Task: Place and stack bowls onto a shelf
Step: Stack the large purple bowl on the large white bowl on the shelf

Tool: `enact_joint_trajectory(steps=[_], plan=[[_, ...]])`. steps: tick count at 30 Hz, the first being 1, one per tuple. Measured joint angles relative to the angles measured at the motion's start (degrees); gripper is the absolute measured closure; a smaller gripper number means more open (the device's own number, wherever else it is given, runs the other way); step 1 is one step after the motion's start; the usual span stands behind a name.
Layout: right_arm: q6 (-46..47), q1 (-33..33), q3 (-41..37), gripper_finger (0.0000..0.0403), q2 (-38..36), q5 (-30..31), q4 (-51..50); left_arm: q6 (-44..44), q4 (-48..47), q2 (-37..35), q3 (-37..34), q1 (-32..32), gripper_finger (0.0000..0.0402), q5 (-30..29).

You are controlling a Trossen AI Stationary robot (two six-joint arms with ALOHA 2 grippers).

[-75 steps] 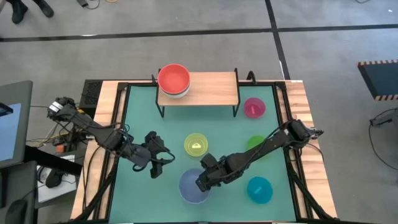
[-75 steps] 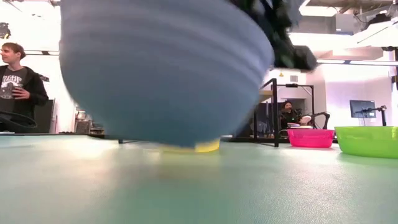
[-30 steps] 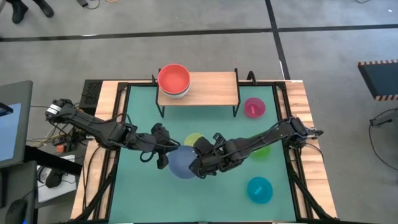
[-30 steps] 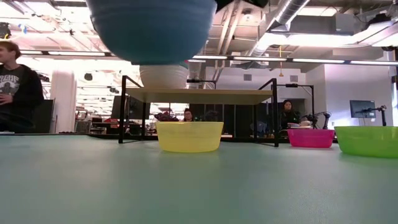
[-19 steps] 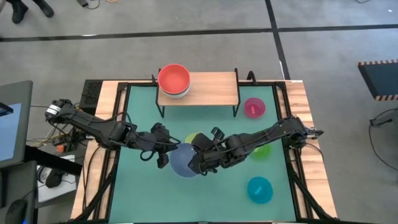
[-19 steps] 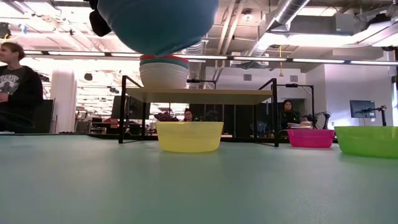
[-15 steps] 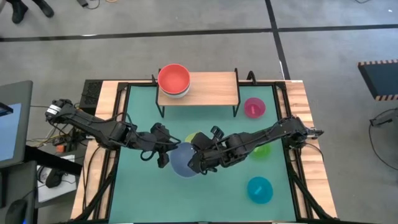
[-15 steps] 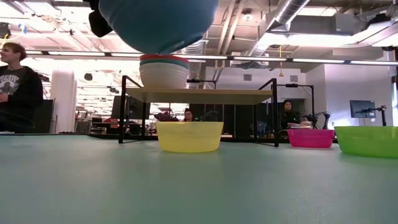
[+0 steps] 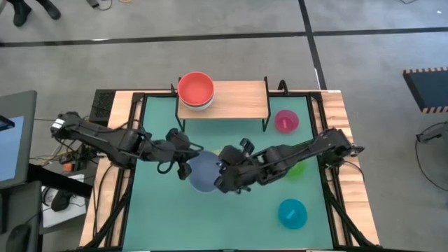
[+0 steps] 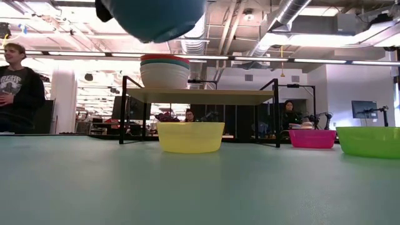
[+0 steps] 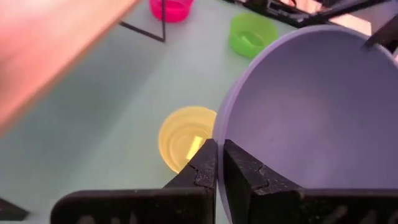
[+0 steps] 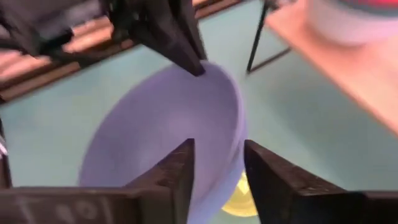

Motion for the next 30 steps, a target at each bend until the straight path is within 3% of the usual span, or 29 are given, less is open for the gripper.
enact_joint_trajectory(steps=[4,11,16,23,30], plan=[[0.38,0.00,0.00,0.0203,-5.14,2.26,-0.03,1.07,-3.91,-0.04,4.42,2.24,0.0401,-0.12],[-4.80,-0.09,-0.07,0.0210,-12.44,2.73,-0.80,4.04,-9.21,-0.07,13.19,8.93,0.0401,-6.26],[-5.44,-0.93,-0.09,0.0211,-15.98,1.12,-12.38,7.59,-10.32,-0.15,18.82,16.84,0.0401,-10.11],[-7.15,-3.81,-0.53,0.0211,-18.92,0.15,-27.52,8.11,-9.99,0.52,20.10,30.72,0.0401,-9.80],[-14.87,-9.46,-8.40,0.0211,-25.43,-5.54,-26.95,7.73,-8.25,3.35,20.08,40.03,0.0401,-6.30]])
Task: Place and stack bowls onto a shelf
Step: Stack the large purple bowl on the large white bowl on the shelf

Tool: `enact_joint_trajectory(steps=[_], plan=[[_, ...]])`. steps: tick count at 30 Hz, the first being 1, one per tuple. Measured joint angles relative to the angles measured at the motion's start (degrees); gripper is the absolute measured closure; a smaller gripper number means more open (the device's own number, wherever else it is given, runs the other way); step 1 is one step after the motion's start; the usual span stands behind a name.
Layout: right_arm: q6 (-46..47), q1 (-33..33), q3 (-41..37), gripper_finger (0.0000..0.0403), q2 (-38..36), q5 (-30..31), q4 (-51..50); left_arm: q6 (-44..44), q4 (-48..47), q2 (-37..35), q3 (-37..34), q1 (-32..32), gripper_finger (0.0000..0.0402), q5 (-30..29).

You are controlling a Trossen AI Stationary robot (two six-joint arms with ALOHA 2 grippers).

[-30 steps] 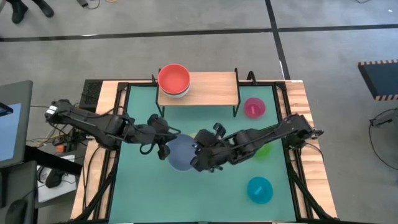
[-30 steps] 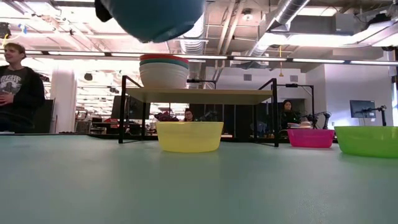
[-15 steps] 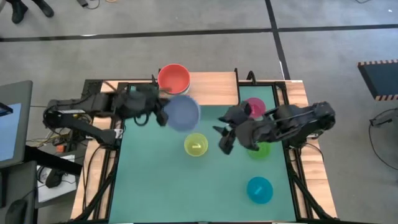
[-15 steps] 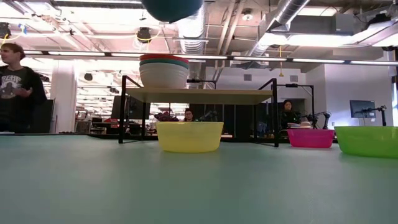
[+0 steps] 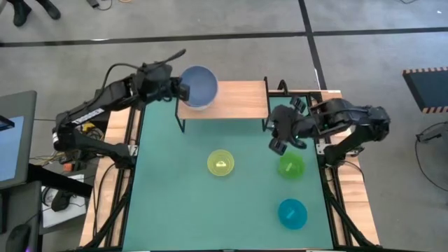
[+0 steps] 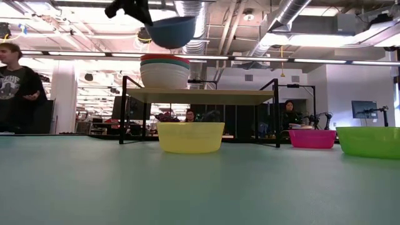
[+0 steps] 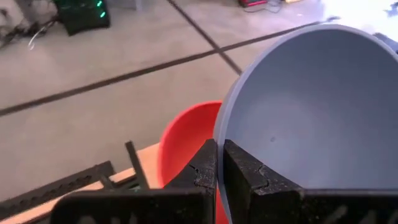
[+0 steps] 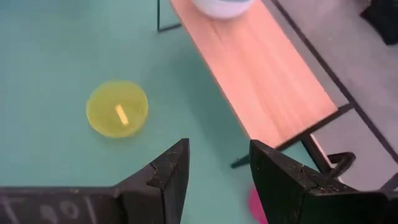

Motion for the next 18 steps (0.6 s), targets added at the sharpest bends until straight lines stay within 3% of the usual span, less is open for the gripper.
enact_joint_trajectory(steps=[7,12,18], plan=[[-5.51,-7.10,-13.18,0.0211,-9.19,-8.63,8.28,-3.78,-0.13,5.16,0.00,6.55,0.0401,6.95],[-4.33,-9.65,-22.88,0.0211,-16.22,-13.08,13.63,-9.27,-4.57,7.73,0.98,11.80,0.0401,16.26],[-2.49,-9.63,-33.18,0.0211,-22.14,-14.21,20.18,-8.59,-8.96,8.08,4.29,14.45,0.0401,17.85]])
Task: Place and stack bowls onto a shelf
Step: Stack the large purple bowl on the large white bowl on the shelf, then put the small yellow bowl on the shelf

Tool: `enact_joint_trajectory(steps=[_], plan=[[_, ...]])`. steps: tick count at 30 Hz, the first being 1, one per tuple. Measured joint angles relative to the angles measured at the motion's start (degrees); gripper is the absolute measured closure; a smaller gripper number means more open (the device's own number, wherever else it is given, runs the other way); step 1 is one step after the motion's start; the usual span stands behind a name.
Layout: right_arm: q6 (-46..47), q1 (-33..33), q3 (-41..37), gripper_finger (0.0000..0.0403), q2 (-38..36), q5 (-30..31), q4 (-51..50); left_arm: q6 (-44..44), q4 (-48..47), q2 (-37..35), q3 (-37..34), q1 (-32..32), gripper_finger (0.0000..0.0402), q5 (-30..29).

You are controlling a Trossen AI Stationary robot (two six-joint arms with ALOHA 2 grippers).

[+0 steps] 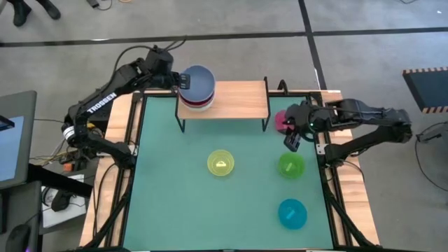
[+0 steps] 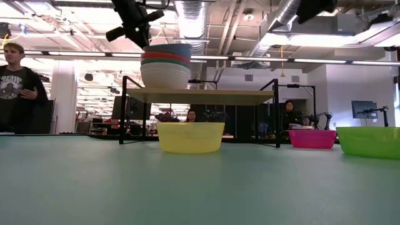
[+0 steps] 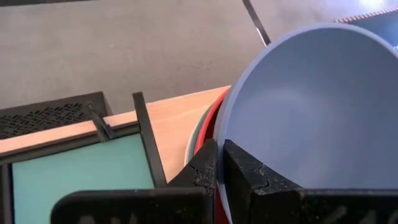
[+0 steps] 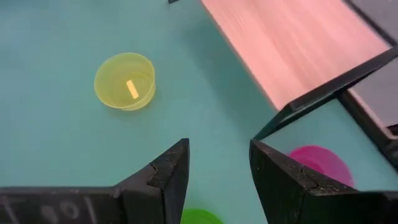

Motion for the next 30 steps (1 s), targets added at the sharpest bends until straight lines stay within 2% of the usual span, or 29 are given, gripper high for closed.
enact_joint_trajectory(steps=[7,13,20,25,30], plan=[[-0.05,-1.39,-5.77,0.0211,-1.65,-4.40,5.16,2.90,-4.49,0.00,3.66,0.87,0.0401,-0.11],[-1.77,-3.04,-6.72,0.0211,-1.03,-6.23,6.35,3.31,-8.45,0.30,4.34,2.39,0.0391,3.71],[-3.09,-4.95,-6.66,0.0211,-0.88,-9.05,10.20,3.84,-8.86,1.84,4.34,2.62,0.0329,5.15],[-3.07,-4.97,-6.64,0.0211,-0.88,-9.05,9.95,3.97,-5.24,0.67,4.36,2.41,0.0275,5.18],[-3.07,-4.99,-6.64,0.0211,-0.88,-9.03,10.05,8.13,-5.50,-0.88,9.80,1.10,0.0242,6.86]])
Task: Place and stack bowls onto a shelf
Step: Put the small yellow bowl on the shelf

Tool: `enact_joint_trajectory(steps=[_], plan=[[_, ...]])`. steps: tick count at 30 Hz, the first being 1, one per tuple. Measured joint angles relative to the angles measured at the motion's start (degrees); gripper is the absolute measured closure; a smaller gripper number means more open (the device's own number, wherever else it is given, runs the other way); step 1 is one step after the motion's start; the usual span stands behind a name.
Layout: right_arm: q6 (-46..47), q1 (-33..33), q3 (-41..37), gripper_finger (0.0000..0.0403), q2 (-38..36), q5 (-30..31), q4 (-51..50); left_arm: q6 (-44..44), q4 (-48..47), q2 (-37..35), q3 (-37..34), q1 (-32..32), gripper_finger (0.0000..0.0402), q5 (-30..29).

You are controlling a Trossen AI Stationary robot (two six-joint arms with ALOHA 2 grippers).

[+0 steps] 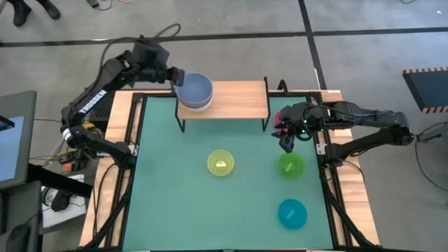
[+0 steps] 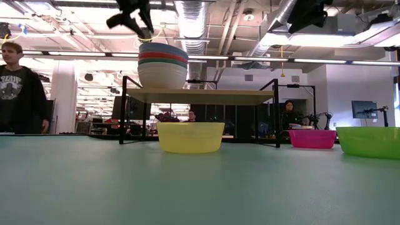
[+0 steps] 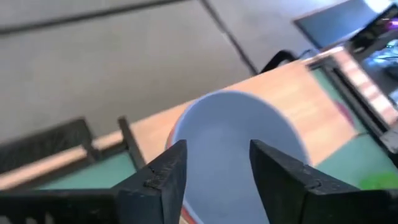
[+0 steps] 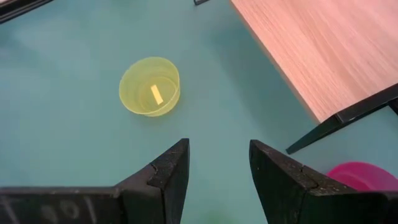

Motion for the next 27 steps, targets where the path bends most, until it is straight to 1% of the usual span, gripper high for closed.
enact_joint_trajectory(steps=[3,6,9,11,14,16,21,27], plan=[[0.06,-0.97,0.00,0.0211,0.00,0.00,0.60,3.00,-0.02,-1.91,1.74,-3.68,0.0238,-1.23],[0.66,-2.49,0.00,0.0211,0.00,0.04,2.06,3.85,-0.08,-4.49,-0.31,-9.99,0.0244,-4.58],[1.36,-4.66,0.00,0.0211,0.00,0.02,4.15,2.81,-0.27,-6.69,-6.11,-18.32,0.0256,-9.21],[1.55,-6.32,0.00,0.0211,0.00,0.02,5.42,0.40,0.98,-8.08,-11.23,-23.66,0.0265,-12.18],[2.38,-8.97,0.00,0.0211,0.00,0.02,6.51,-2.51,4.35,-9.68,-18.95,-29.03,0.0277,-16.58],[2.67,-10.83,0.00,0.0211,0.00,-0.06,7.09,-3.39,6.89,-9.90,-23.46,-30.64,0.0284,-18.65],[2.83,-14.96,0.00,0.0211,0.00,-2.25,10.11,-5.11,10.57,-9.57,-31.26,-30.31,0.0298,-16.52],[4.36,-18.19,0.00,0.0211,0.00,-4.21,12.04,-2.66,13.91,-9.53,-33.67,-28.23,0.0309,-13.85]])
